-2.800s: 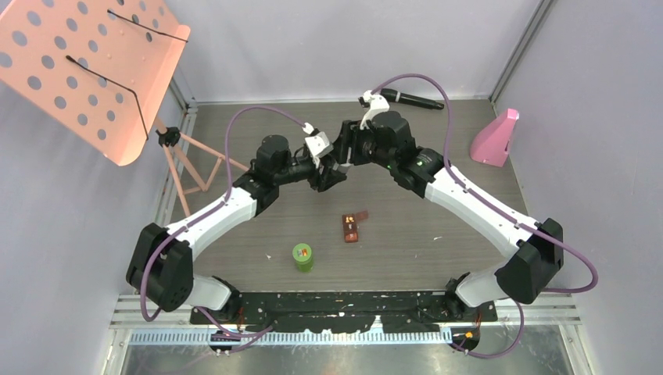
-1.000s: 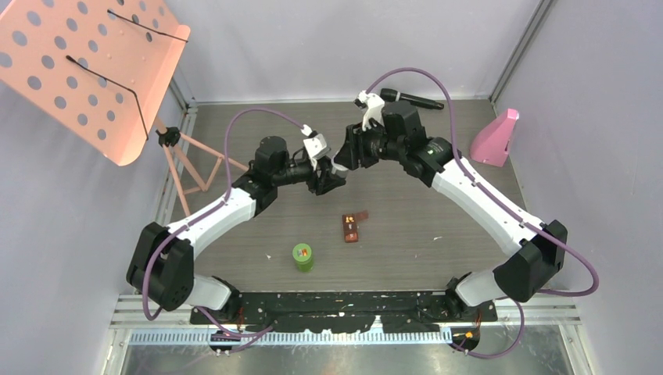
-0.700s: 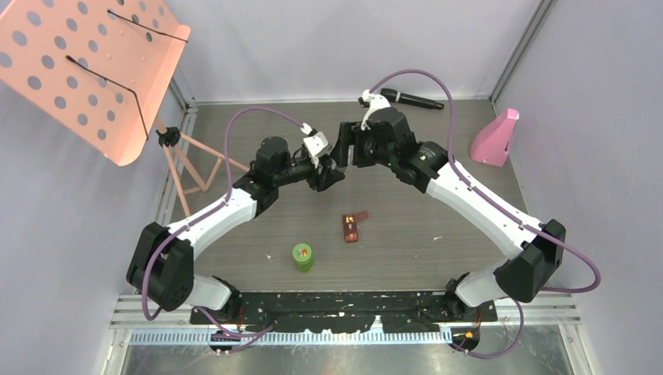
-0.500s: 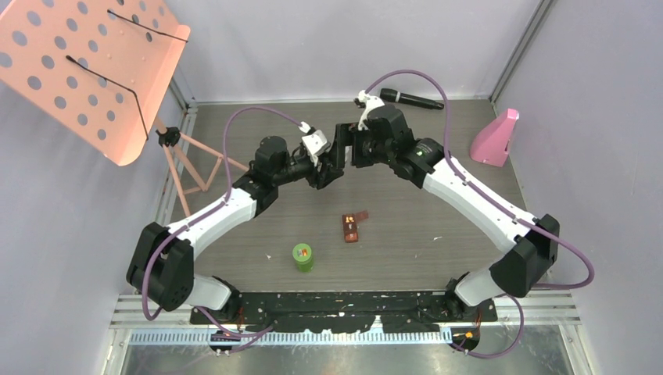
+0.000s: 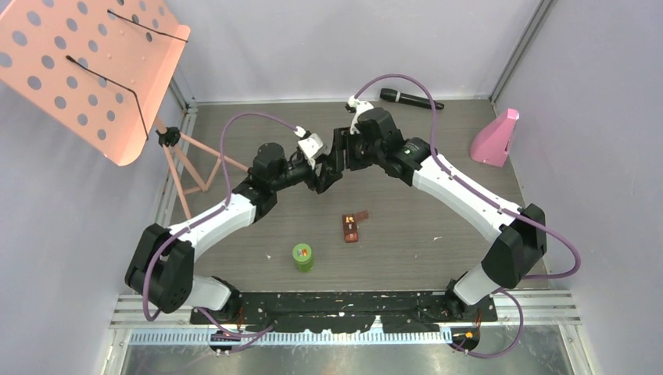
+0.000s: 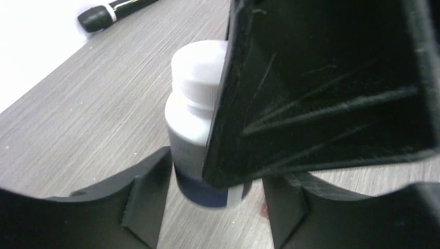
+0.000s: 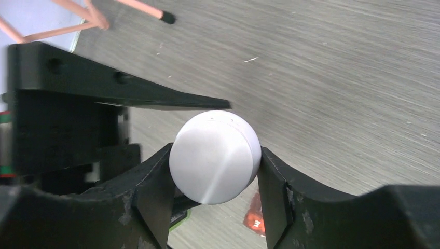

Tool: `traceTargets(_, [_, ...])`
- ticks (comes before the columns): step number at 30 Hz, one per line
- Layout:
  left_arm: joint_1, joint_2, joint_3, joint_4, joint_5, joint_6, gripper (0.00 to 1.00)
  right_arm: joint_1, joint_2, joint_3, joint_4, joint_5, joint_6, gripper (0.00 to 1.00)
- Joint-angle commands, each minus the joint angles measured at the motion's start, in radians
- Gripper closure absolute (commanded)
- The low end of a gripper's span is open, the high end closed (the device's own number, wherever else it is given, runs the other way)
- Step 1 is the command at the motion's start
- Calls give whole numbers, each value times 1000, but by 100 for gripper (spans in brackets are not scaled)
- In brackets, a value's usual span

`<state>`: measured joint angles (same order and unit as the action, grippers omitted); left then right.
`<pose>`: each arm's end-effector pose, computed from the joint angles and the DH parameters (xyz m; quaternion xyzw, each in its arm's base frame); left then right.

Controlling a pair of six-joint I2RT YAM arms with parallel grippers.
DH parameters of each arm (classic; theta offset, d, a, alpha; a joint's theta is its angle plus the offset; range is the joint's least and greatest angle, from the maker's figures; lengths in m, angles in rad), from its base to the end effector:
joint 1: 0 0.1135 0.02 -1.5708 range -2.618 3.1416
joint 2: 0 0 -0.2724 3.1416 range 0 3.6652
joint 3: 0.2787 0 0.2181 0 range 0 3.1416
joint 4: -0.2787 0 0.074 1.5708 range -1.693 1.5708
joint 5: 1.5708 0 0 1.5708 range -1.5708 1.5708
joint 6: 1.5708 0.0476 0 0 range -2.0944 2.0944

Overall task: Sort the pills into containers
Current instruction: Place the pill bottle at the center of the board.

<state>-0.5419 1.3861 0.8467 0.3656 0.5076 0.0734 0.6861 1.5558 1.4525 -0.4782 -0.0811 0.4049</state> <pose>0.2404 -0.1717 0.3051 0.3784 0.6576 -0.3315 0.5608 0.2546 0.2134 0.3572 -0.1423 0.8680 0.2766 0.3870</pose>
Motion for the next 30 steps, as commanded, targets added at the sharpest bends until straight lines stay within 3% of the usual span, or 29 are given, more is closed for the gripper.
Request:
traceTargets(1, [-1, -75, -36, 138, -105, -29, 29, -39, -57, -31, 34, 172, -2, 70])
traceTargets(4, [-1, -106, -77, 145, -201, -31, 2, -112, -92, -96, 21, 213, -8, 70])
traceTargets(8, [0, -152, -153, 221, -380, -84, 1, -212, -124, -236, 56, 258, -25, 70])
traceTargets(11, [2, -176, -186, 247, -616, -269, 1, -283, -130, -342, 133, 261, -31, 70])
traceTargets(12, [10, -180, -171, 190, -660, -339, 1, -297, -129, -387, 151, 258, -28, 71])
traceTargets(14, [44, -186, -99, -4, -605, -424, 1, -329, -122, -442, 194, 252, -20, 71])
traceTargets(17, [75, -155, 60, -336, -420, -389, 1, -342, -110, -485, 245, 281, -30, 72])
traceTargets(19, [72, -146, 64, -346, -324, -338, 1, -342, -104, -515, 274, 304, -28, 72])
traceTargets(21, [71, -155, 35, -328, -318, -360, 1, -342, -94, -537, 298, 321, -21, 71])
traceTargets(25, [71, -122, 53, -457, -284, -422, 1, -342, -55, -546, 306, 347, -19, 61])
traceTargets(30, [71, -64, 22, -476, -190, -541, 16, -341, -3, -550, 335, 344, -52, 59])
